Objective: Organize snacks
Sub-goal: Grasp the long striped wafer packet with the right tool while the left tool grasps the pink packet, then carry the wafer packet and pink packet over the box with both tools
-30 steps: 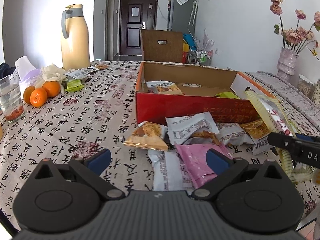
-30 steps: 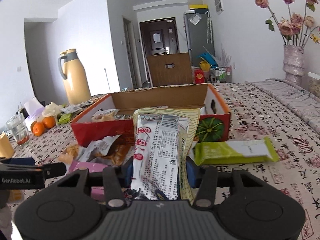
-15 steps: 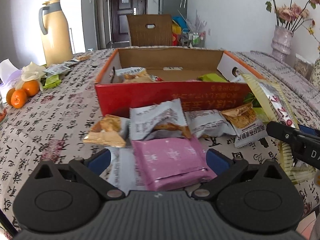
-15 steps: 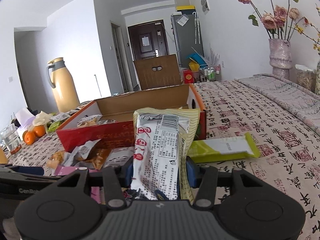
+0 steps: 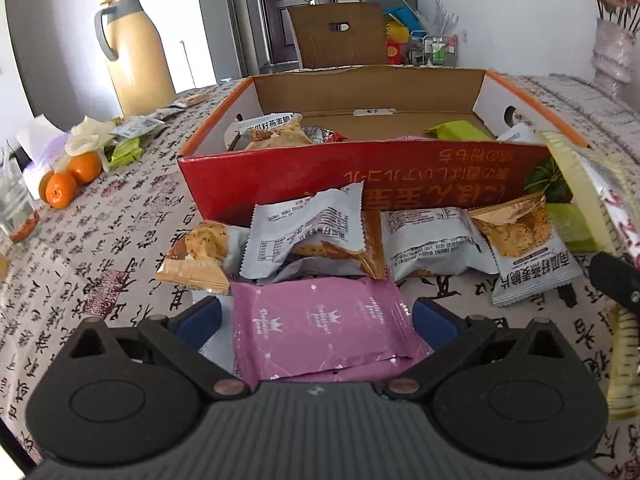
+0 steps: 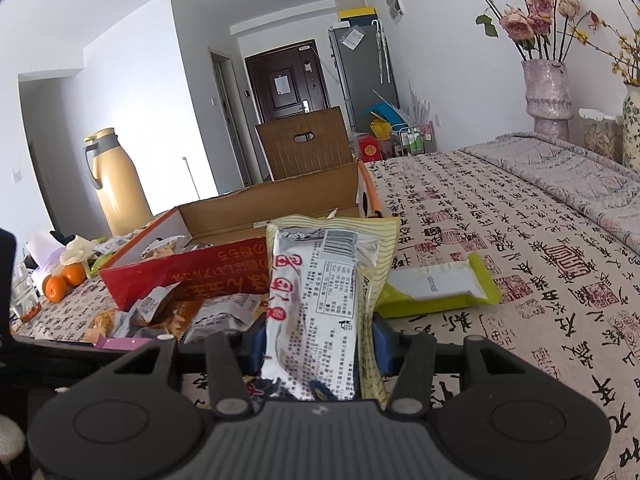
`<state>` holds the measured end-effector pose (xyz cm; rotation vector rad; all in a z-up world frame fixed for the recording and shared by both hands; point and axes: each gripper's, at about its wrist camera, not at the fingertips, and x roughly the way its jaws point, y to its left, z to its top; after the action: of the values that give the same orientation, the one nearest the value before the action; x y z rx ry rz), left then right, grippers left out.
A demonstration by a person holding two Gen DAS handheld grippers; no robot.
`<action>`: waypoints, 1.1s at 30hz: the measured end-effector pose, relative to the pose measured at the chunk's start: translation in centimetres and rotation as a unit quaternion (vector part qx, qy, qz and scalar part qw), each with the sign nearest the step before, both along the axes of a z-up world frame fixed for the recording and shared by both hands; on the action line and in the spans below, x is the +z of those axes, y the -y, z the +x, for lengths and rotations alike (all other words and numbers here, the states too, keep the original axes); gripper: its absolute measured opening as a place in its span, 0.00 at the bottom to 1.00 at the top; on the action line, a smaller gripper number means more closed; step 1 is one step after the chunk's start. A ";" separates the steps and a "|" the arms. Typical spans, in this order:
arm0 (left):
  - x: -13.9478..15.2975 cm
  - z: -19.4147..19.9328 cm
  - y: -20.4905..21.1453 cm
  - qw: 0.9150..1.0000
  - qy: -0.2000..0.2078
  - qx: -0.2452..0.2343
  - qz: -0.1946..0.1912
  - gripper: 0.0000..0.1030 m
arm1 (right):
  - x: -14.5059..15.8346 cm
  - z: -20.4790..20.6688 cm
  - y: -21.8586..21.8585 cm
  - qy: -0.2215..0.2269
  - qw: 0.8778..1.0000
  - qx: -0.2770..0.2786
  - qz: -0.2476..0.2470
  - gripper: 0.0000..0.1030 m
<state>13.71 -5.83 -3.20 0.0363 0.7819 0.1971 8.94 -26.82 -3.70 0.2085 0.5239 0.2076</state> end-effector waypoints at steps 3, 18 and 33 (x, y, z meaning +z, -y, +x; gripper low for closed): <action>-0.4 0.2 0.6 1.000 -0.003 0.003 0.015 1.00 | -0.2 0.1 0.2 -0.001 1.000 0.000 0.004 0.48; 0.1 -1.5 0.4 0.999 0.022 -0.026 0.002 0.65 | -0.2 -0.3 0.5 0.001 1.000 0.001 0.009 0.48; 1.3 -3.8 -0.8 0.996 0.055 -0.070 -0.031 0.21 | 0.4 -1.2 0.1 0.011 1.000 0.003 0.001 0.48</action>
<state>9.95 -5.06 -1.90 0.0208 0.6734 0.0420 7.77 -26.89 -3.34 0.2065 0.5033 0.2153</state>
